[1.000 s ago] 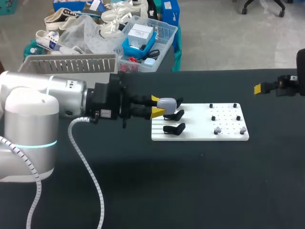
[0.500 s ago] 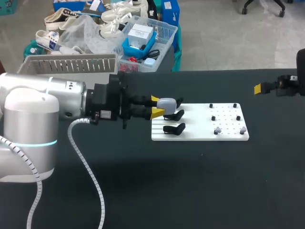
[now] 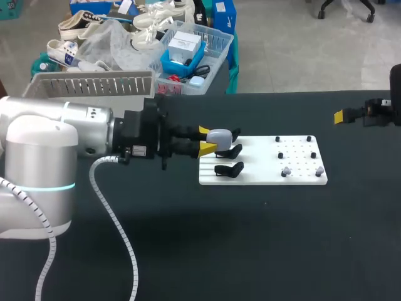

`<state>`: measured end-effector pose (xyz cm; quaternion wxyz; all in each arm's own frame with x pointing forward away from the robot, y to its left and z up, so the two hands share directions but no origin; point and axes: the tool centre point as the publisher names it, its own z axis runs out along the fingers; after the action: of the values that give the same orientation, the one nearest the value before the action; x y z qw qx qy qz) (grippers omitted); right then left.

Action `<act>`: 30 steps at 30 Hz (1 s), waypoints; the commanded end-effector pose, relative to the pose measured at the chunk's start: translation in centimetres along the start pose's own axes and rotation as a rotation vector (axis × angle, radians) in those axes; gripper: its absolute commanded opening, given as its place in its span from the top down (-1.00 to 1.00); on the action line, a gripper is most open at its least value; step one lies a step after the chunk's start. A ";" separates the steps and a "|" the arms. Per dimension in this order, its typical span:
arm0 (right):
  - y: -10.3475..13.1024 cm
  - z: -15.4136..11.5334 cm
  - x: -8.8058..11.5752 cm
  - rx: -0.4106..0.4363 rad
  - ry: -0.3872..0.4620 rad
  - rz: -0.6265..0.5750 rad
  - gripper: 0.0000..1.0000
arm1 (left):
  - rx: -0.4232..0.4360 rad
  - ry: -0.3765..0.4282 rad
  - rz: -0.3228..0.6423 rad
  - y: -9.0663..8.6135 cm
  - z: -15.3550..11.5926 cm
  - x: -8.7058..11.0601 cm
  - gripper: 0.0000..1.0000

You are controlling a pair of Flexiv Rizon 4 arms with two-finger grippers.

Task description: Pick up each earbud case from the left stands, insert the matching earbuds, close the lid, and place the case in the box.

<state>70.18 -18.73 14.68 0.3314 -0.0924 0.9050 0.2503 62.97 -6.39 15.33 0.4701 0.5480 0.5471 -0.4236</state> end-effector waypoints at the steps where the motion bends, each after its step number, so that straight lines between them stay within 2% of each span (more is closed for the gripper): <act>1: 0.2 -0.1 0.0 0.007 0.002 0.002 -1.00 | 0.041 -0.008 0.001 0.5 -0.1 0.3 1.00; 4: 0.2 -0.1 0.0 0.007 0.002 0.002 -1.00 | 0.093 -0.020 0.031 0.6 0.5 0.4 1.00; 8: 0.2 -0.1 0.0 0.007 0.002 0.002 -1.00 | 0.111 -0.029 0.039 0.7 1.5 0.6 1.00; 13: 0.2 -0.1 0.0 0.007 0.002 0.002 -1.00 | 0.114 -0.031 0.036 1.2 2.5 0.9 1.00; 23: 0.2 -0.1 0.0 0.007 0.002 0.002 -1.00 | 0.116 -0.033 0.064 1.0 4.9 0.7 1.00; 30: 0.4 -0.3 0.1 -0.009 0.003 -0.007 -1.00 | 0.120 -0.028 0.057 1.1 5.5 1.1 1.00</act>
<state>70.15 -18.67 14.68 0.3312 -0.0936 0.9050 0.2502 64.08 -11.17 13.46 0.4572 0.5840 0.4983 -0.4490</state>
